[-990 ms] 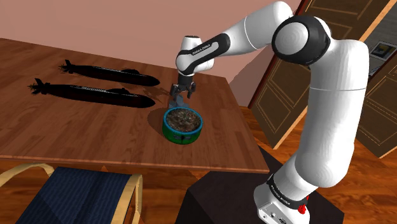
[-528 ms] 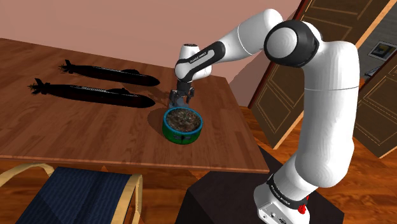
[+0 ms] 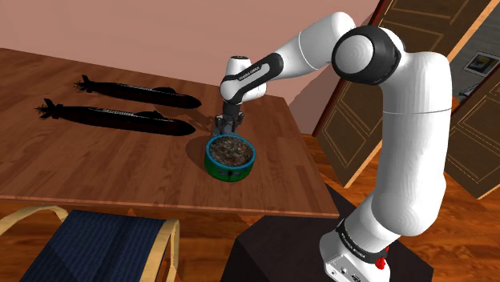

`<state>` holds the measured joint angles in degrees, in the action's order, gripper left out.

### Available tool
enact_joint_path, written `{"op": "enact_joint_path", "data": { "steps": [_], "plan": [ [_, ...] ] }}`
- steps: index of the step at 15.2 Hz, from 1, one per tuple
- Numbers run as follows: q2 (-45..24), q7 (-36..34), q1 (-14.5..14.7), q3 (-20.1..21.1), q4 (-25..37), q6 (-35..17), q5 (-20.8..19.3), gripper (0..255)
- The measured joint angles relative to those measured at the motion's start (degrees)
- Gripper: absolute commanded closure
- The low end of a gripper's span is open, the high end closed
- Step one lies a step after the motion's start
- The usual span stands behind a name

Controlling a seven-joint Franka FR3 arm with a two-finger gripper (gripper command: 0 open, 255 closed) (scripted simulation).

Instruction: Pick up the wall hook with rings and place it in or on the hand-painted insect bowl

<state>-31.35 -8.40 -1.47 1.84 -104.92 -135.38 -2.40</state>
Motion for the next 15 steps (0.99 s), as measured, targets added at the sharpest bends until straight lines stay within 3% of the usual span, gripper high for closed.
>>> {"op": "enact_joint_path", "data": {
  "steps": [9, 15],
  "plan": [
    [0.0, 0.0, 0.0, 0.0, 0.0, 0.0, 0.0, 255],
    [2.7, 0.2, -0.1, 0.1, -0.1, 2.6, 0.2, 255]
  ]
}}
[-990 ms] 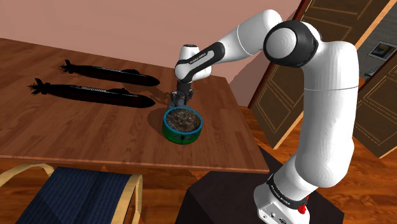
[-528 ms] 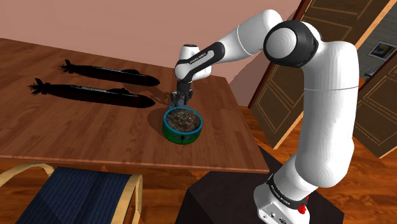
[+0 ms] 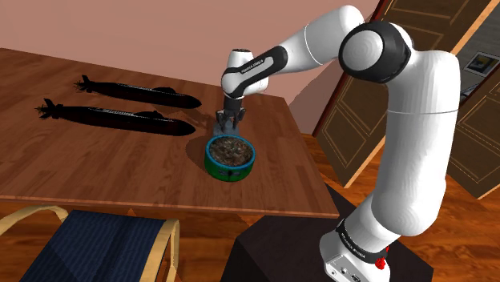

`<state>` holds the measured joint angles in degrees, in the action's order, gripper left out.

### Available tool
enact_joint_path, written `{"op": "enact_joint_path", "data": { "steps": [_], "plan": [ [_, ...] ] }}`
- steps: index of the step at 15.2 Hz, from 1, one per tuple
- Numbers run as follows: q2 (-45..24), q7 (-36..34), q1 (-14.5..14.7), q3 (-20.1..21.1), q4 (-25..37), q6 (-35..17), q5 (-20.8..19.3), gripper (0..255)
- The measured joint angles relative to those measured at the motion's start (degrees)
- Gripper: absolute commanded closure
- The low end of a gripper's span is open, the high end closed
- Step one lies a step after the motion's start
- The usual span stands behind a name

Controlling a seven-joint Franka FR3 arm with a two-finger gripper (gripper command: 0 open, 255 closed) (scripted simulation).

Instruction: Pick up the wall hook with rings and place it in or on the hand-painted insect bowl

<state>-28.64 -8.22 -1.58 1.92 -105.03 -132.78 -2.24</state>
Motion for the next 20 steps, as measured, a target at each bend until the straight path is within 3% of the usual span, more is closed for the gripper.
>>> {"op": "enact_joint_path", "data": {
  "steps": [20],
  "plan": [
    [8.1, 0.3, -0.1, 0.3, 4.5, 12.6, 0.5, 255]
  ]
}}
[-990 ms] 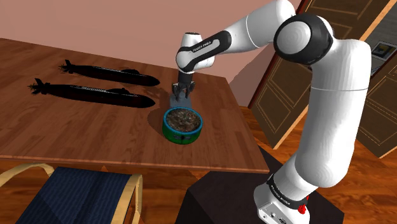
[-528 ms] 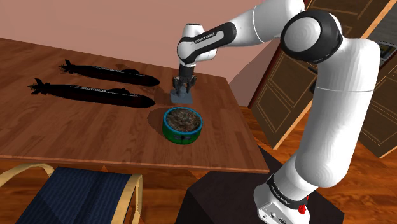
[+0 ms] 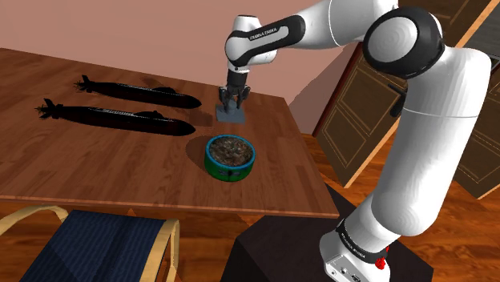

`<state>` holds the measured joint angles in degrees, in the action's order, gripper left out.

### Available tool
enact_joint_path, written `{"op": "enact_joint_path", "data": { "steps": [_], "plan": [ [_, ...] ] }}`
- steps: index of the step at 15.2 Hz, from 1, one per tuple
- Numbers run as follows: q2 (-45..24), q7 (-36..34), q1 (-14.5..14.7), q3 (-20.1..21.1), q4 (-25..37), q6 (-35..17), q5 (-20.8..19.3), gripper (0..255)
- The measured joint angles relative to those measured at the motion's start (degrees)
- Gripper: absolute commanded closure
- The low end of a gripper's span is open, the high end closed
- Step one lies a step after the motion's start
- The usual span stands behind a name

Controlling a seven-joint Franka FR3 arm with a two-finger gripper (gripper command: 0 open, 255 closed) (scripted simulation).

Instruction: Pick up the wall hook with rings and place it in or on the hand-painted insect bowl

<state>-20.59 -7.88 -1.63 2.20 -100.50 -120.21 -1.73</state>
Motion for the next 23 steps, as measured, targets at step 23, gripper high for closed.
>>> {"op": "enact_joint_path", "data": {
  "steps": [23],
  "plan": [
    [27.5, -10.7, 6.3, 5.6, -28.7, -1.2, 2.2, 255]
  ]
}}
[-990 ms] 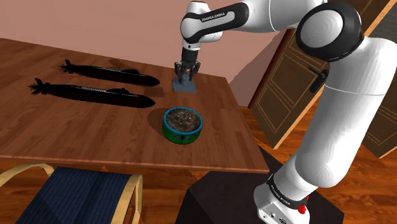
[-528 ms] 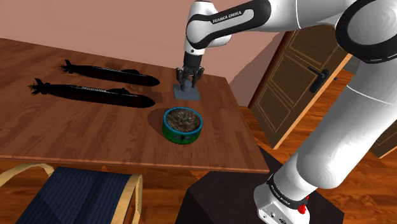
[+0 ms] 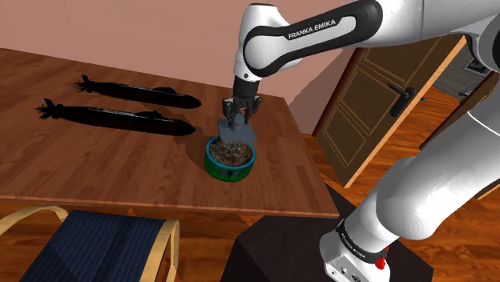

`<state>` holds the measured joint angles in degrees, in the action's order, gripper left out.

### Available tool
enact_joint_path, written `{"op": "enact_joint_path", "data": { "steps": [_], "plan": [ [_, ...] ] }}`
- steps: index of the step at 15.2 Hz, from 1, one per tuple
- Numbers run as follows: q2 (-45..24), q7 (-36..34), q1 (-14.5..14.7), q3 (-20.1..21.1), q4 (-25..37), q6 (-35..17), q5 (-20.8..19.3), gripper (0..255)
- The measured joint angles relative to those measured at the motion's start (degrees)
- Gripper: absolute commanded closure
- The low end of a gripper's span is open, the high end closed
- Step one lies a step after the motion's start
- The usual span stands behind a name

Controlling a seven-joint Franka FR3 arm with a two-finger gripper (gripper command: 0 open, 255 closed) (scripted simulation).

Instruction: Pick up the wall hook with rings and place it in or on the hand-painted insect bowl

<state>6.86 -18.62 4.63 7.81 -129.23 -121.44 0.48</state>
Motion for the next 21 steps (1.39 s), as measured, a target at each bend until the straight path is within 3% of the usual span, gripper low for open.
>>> {"op": "enact_joint_path", "data": {
  "steps": [15, 21],
  "plan": [
    [-5.2, -1.2, 0.2, 0.4, -6.1, -11.2, -0.9, 255],
    [-5.6, -1.2, 0.1, 0.4, -6.4, -11.9, -1.0, 255]
  ]
}}
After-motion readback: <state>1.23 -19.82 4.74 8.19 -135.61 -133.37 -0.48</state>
